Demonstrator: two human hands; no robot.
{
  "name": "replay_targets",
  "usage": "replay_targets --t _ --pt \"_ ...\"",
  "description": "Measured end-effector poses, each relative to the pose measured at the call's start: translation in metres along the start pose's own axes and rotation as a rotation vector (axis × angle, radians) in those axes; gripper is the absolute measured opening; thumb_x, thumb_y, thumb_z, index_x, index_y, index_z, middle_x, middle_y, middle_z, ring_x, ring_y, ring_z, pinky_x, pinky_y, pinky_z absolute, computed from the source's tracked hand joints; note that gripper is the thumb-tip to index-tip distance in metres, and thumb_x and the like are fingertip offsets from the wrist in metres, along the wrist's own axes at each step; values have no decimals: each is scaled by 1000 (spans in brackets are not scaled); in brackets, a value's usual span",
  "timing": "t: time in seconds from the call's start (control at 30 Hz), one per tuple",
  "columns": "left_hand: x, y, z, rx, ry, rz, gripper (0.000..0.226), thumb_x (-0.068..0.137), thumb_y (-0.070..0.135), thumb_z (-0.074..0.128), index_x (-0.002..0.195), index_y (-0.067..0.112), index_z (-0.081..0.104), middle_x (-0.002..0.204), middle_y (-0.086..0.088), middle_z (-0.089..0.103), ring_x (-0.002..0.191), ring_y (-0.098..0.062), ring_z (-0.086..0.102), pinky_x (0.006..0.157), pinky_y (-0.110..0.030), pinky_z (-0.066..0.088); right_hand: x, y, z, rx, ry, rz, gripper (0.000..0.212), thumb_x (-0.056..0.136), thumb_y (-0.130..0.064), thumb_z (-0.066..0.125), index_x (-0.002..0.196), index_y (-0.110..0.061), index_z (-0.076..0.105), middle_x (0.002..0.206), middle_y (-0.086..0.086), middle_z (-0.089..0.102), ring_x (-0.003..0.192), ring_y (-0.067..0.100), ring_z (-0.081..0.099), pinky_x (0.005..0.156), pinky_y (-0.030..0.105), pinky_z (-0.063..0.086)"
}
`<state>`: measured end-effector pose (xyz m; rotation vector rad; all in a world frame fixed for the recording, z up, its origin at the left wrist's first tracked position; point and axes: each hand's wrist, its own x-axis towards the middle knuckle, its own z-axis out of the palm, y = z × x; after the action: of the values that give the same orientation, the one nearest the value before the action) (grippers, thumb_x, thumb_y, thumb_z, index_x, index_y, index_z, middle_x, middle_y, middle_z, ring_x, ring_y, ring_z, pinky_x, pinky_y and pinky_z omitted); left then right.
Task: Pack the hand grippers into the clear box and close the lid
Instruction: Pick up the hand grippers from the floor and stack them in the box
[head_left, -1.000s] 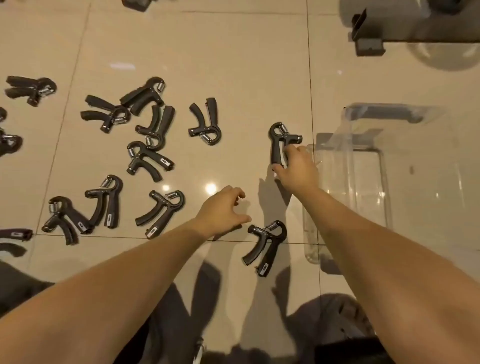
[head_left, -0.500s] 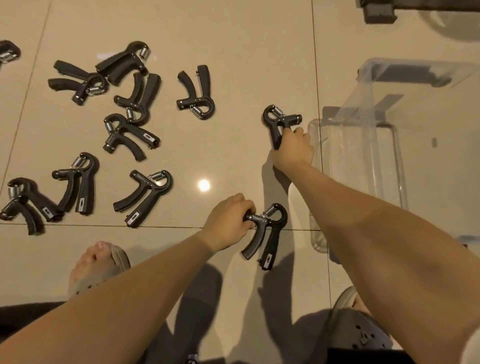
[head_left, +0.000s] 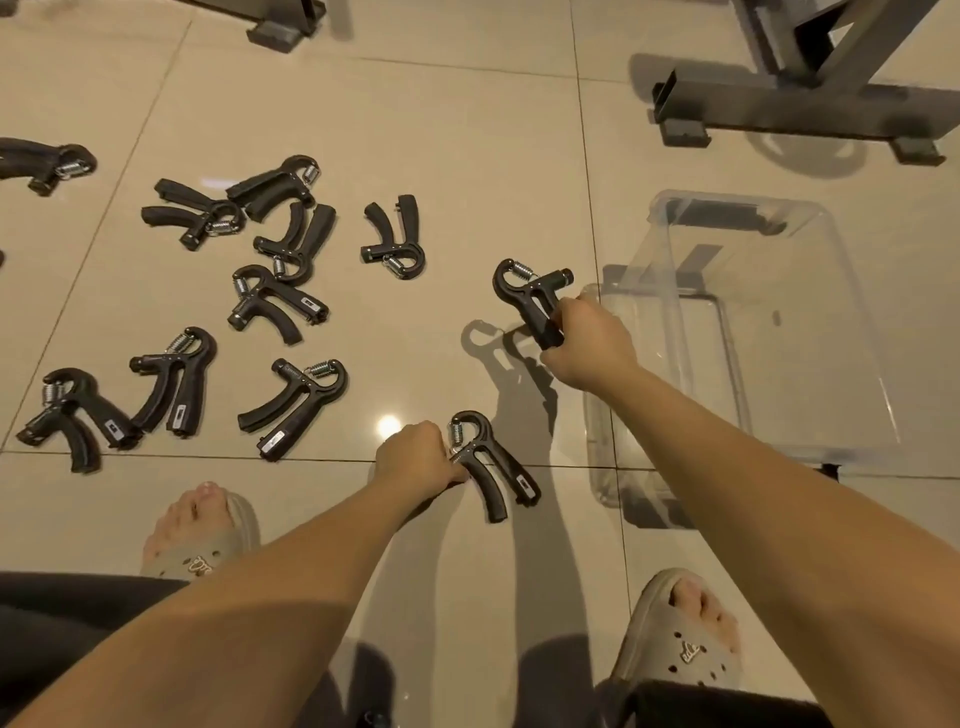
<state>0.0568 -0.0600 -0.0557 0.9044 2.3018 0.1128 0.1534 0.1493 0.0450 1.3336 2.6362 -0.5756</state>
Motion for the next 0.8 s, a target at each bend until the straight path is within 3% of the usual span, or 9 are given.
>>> replay_targets --t 0.1,0.23,0.3,0.37,0.47,0.63,0.8 --pt "-12 8 8 101 86 41 49 63 59 81 84 20 59 83 2 63 77 -22 59 63 -31 42 -14 11 -37 -7 44 -66 33 77 -17 78 105 -15 60 106 4 55 85 24 58 71 37 52" --pt "-7 9 21 198 314 370 76 57 55 83 118 21 56 119 -1 56 110 -25 52 90 -38 40 -35 38 -80 8 27 -138 39 80 -23 80 113 -15 60 112 2 55 93 23 56 76 35 48" --pt "2 11 22 209 255 513 82 57 55 81 129 25 55 131 3 55 124 -24 48 105 -40 33 -43 48 -95 27 20 -167 41 82 -24 80 117 -15 61 113 1 54 96 22 54 78 34 46" --pt "10 13 21 238 185 567 77 60 56 77 130 29 59 129 8 57 126 -20 47 109 -37 28 -47 55 -105 49 31 -196 40 83 -23 80 117 -14 62 118 4 57 100 23 56 84 35 50" --pt "14 20 21 249 163 546 66 63 62 75 120 30 66 111 11 59 111 -17 51 102 -33 32 -51 66 -115 87 55 -219 39 82 -24 80 116 -15 63 121 5 58 103 24 57 90 40 53" --pt "7 27 19 89 185 414 63 61 66 78 107 25 68 91 12 56 88 -13 51 74 -29 39 -48 96 -128 145 109 -155 38 81 -20 81 115 -13 64 122 7 58 107 26 58 93 42 53" --pt "2 44 -27 -221 298 273 55 64 58 84 103 24 67 91 9 59 88 -15 54 72 -34 46 -48 135 -118 423 72 56 37 75 -11 83 107 -15 64 108 6 65 92 24 67 83 41 58"
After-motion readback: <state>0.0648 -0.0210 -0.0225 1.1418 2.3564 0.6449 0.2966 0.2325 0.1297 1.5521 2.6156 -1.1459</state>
